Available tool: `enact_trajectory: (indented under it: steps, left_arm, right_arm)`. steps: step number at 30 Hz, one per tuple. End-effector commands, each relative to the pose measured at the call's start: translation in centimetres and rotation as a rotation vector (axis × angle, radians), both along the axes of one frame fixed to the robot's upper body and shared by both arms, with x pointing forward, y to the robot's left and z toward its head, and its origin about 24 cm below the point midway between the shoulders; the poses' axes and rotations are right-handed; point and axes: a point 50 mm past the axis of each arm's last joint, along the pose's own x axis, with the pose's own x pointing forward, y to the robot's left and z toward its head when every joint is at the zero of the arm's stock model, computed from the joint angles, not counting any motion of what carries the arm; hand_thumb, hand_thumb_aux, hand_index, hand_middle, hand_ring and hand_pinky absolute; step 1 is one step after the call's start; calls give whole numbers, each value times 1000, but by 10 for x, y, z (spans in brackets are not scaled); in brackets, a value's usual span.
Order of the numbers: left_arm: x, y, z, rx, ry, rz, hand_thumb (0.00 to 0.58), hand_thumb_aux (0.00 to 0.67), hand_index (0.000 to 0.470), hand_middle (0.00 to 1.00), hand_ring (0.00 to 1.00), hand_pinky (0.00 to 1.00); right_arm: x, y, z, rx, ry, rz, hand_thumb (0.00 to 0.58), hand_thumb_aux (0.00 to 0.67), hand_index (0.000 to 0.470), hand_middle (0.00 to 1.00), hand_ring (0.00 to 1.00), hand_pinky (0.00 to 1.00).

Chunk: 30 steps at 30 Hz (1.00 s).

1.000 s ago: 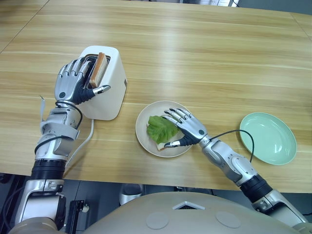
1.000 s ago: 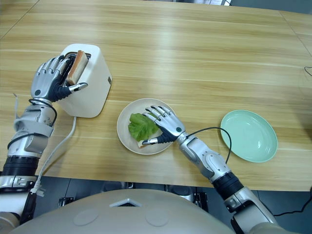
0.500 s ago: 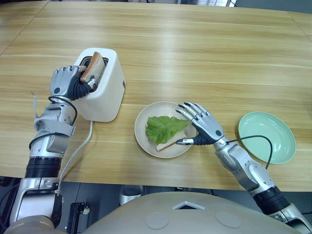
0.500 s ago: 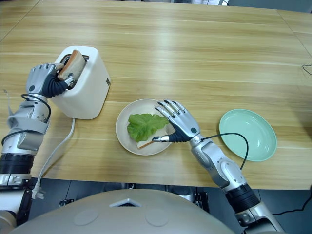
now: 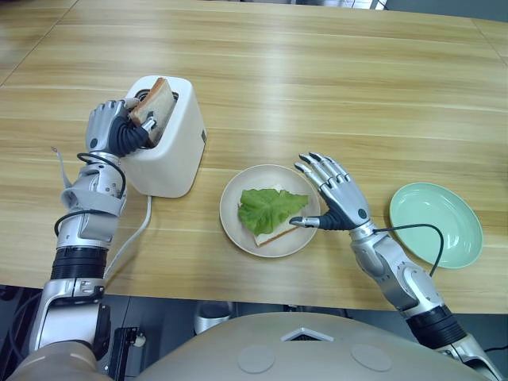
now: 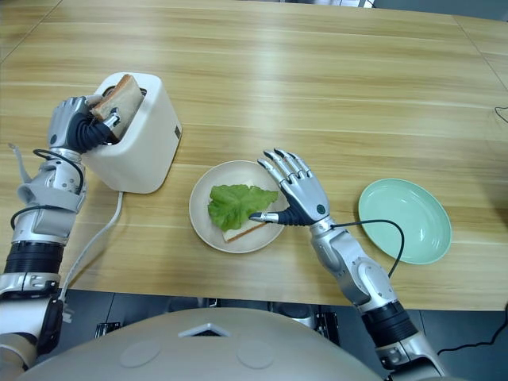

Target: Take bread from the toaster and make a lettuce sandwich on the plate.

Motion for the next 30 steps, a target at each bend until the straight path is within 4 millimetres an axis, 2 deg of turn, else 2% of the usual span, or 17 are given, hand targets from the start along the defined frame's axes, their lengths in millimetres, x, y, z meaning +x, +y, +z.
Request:
enact_trajectory:
  steps: [1, 7, 9, 11, 15, 19, 24, 27, 30]
  left_arm:
    - [2, 6, 22, -128, -188, 28, 580, 670, 460, 1000, 1000, 1000]
    - [-9, -8, 69, -413, -552, -119, 580, 670, 460, 1000, 1000, 1000]
    - [-15, -21, 76, -488, -592, -229, 580, 670, 460, 1000, 1000, 1000]
    - [-19, -50, 74, -537, -522, -413, 580, 670, 460, 1000, 1000, 1000]
    - [-34, -98, 43, -574, -245, -659, 580, 670, 460, 1000, 1000, 1000]
    - [-46, -127, -6, -671, 26, -693, 580, 670, 460, 1000, 1000, 1000]
    - [-70, -150, -54, -774, 250, -658, 580, 670, 460, 1000, 1000, 1000]
    - [-84, -159, -75, -811, 339, -623, 580, 670, 460, 1000, 1000, 1000]
    - [-90, -159, -87, -817, 379, -579, 580, 670, 460, 1000, 1000, 1000]
  right_arm:
    - [2, -3, 7, 36, -45, -31, 0, 0, 0, 0, 0, 0]
    - [4, -6, 12, 82, -88, -62, 0, 0, 0, 0, 0, 0]
    - [4, -8, 16, 96, -101, -70, 0, 0, 0, 0, 0, 0]
    - [1, -11, 21, 118, -121, -65, 0, 0, 0, 0, 0, 0]
    - [-11, -10, 36, 152, -169, 23, 0, 0, 0, 0, 0, 0]
    - [-26, -1, 44, 153, -180, 136, 0, 0, 0, 0, 0, 0]
    - [-36, 15, 42, 121, -132, 267, 0, 0, 0, 0, 0, 0]
    - [-39, 20, 39, 98, -97, 314, 0, 0, 0, 0, 0, 0]
    - [-39, 22, 33, 74, -58, 341, 0, 0, 0, 0, 0, 0]
